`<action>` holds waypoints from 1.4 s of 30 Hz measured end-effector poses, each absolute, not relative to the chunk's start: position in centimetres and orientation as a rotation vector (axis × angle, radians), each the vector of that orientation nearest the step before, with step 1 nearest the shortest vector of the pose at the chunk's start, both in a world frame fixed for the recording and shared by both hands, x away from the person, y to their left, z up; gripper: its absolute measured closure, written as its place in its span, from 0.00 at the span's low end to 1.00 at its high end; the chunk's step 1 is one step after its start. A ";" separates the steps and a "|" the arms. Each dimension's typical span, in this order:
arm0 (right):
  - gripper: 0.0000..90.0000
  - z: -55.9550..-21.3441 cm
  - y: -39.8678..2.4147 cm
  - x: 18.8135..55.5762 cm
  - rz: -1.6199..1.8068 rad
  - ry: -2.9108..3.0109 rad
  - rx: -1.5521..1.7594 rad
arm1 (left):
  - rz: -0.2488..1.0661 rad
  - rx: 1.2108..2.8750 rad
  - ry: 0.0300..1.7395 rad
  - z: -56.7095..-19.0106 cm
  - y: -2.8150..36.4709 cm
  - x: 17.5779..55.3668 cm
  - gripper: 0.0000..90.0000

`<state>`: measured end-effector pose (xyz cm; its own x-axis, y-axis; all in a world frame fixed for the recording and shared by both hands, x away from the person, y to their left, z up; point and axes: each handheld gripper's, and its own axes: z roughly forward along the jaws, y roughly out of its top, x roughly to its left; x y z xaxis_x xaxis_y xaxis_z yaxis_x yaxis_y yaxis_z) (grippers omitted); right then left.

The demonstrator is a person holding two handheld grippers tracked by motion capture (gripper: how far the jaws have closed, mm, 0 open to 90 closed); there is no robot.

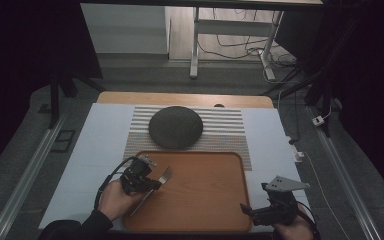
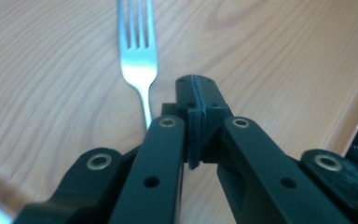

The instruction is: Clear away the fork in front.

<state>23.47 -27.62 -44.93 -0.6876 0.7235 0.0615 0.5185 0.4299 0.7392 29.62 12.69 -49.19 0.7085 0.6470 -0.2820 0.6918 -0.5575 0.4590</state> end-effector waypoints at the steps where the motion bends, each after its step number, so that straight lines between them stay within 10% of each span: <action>1: 0.00 -44.9 -27.6 23.5 1.112 2.422 1.079 | -0.105 2.374 1.011 -49.4 12.4 29.7 0.98; 42: 0.00 -45.1 -27.4 23.6 1.085 2.468 1.053 | -0.070 2.349 1.256 -51.3 16.3 33.5 0.98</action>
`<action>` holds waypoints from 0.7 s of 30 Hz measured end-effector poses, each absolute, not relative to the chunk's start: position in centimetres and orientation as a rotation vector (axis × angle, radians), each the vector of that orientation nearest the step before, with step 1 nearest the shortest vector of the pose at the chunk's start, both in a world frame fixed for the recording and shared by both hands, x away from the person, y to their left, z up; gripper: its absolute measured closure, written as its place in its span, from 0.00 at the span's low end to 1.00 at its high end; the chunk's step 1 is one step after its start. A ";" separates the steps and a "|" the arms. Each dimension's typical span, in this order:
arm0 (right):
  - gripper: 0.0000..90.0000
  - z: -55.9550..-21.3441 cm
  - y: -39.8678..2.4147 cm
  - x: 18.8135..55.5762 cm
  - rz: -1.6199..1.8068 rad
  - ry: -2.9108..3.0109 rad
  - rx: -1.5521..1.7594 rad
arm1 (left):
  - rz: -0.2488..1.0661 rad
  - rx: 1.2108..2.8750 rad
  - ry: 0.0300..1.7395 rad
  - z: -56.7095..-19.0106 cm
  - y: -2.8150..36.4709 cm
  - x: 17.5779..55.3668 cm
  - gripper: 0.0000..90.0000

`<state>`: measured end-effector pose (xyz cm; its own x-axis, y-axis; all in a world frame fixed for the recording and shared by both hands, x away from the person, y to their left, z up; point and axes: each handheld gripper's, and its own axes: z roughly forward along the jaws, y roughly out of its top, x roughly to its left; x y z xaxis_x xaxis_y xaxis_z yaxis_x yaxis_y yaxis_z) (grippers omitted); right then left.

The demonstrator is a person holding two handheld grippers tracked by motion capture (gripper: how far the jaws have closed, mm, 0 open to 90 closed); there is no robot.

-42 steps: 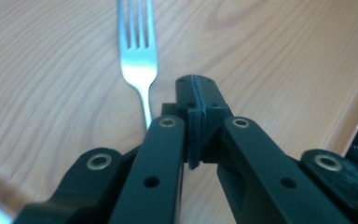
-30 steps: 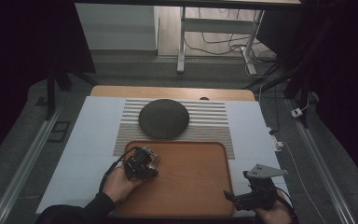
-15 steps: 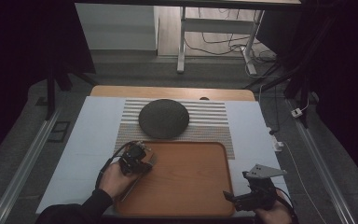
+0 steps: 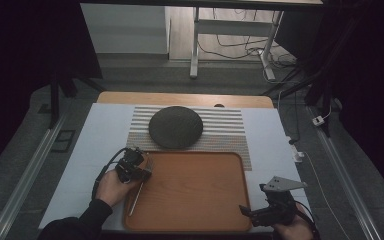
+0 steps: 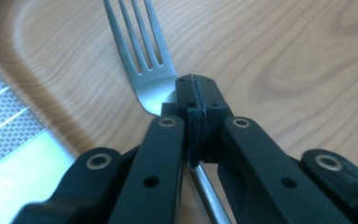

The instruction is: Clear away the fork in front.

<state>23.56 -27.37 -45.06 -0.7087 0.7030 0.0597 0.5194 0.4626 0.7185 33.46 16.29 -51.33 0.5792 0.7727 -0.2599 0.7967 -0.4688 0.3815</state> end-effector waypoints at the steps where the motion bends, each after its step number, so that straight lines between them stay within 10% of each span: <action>1: 0.00 -45.1 -27.4 23.6 1.085 2.468 1.053 | -0.072 2.345 1.265 -51.3 16.5 33.5 0.98; 11: 0.00 -45.1 -27.3 23.6 1.081 2.471 1.051 | -0.050 2.320 1.322 -51.3 17.6 33.7 0.95; 21: 0.00 -45.1 -27.3 23.6 1.084 2.468 1.058 | -0.036 2.299 1.242 -50.4 17.3 33.2 0.69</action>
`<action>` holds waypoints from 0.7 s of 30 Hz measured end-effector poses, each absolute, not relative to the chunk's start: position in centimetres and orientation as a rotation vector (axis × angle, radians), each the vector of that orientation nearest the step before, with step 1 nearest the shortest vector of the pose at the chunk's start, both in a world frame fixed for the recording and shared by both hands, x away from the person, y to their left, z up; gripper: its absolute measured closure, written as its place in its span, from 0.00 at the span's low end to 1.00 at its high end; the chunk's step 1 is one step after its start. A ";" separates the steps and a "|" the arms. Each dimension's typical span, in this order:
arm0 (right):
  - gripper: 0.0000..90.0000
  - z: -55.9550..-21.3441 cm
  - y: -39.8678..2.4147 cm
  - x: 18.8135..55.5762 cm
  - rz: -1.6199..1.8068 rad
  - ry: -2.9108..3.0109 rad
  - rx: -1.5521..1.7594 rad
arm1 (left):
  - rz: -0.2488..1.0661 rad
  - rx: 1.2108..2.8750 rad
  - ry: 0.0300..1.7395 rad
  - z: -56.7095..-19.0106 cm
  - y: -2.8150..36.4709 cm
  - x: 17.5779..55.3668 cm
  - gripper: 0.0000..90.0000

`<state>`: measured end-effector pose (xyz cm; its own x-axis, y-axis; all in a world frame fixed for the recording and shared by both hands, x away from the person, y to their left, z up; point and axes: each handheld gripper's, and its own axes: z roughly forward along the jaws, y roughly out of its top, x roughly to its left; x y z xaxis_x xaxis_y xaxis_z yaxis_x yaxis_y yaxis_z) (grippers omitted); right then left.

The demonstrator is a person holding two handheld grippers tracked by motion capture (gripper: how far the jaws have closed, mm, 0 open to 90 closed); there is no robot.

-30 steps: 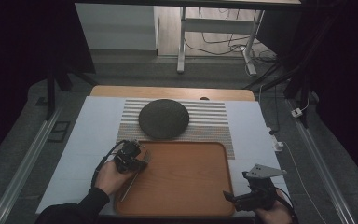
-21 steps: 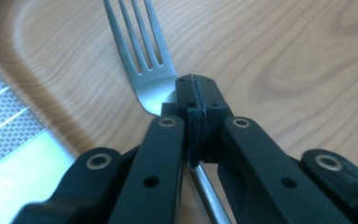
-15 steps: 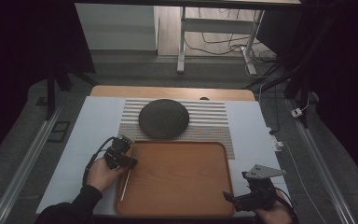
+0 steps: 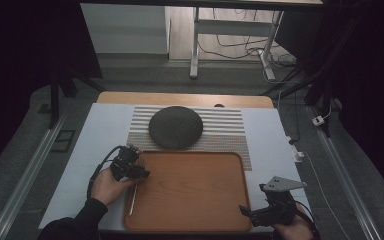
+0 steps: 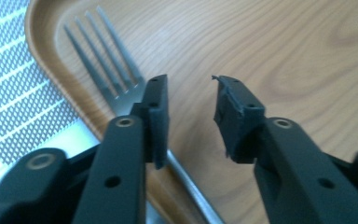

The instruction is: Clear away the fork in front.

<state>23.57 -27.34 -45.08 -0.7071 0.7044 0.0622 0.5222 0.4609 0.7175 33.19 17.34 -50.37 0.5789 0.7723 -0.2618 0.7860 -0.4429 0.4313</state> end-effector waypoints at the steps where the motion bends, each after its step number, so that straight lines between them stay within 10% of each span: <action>1: 0.00 -45.1 -27.3 23.6 1.085 2.468 1.058 | -0.027 2.295 1.225 -50.2 17.3 33.1 0.66; 10: 0.00 -45.1 -27.3 23.5 1.081 2.468 1.056 | -0.008 2.221 1.130 -49.2 18.1 32.0 0.30; 21: 0.00 -45.1 -27.3 23.5 1.079 2.465 1.057 | -0.026 2.133 1.072 -47.5 19.7 30.0 0.11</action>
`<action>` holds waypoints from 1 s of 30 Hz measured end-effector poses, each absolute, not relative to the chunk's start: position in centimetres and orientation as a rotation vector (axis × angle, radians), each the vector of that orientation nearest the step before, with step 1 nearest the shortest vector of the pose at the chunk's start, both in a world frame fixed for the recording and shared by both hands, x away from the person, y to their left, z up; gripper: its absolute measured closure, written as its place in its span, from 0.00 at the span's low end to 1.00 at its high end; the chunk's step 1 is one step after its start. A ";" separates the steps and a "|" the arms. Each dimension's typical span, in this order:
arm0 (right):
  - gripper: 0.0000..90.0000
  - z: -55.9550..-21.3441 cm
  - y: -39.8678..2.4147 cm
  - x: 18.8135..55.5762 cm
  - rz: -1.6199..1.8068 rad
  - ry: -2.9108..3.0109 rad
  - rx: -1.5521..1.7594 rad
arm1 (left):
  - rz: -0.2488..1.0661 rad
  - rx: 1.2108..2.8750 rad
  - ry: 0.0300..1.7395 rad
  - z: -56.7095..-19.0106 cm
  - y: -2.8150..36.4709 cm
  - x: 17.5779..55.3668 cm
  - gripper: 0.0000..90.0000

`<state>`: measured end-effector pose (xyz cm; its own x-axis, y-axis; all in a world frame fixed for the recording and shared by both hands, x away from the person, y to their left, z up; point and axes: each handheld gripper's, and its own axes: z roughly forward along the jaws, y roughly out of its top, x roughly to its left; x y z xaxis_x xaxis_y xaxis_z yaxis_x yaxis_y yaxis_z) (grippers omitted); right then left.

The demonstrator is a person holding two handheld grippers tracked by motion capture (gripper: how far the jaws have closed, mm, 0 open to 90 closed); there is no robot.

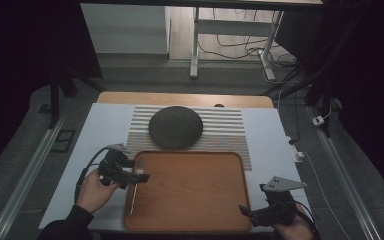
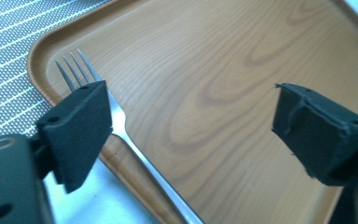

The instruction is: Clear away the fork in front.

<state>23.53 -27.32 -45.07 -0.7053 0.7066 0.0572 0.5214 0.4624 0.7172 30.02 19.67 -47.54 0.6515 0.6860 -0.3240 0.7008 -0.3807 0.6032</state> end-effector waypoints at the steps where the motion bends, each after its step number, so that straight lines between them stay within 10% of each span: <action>1: 0.00 -45.1 -27.3 23.5 1.077 2.465 1.058 | -0.022 2.129 1.064 -47.4 19.8 29.8 0.10; 30: 0.00 -45.1 -27.5 23.6 1.092 2.459 1.082 | 0.064 1.985 1.052 -46.4 25.5 23.2 0.01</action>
<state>23.62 -27.46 -45.08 -0.6967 0.7135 0.0745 0.5336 0.4461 0.7185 23.18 25.47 -46.42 0.6425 0.6943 -0.3243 0.6501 -0.2697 0.7104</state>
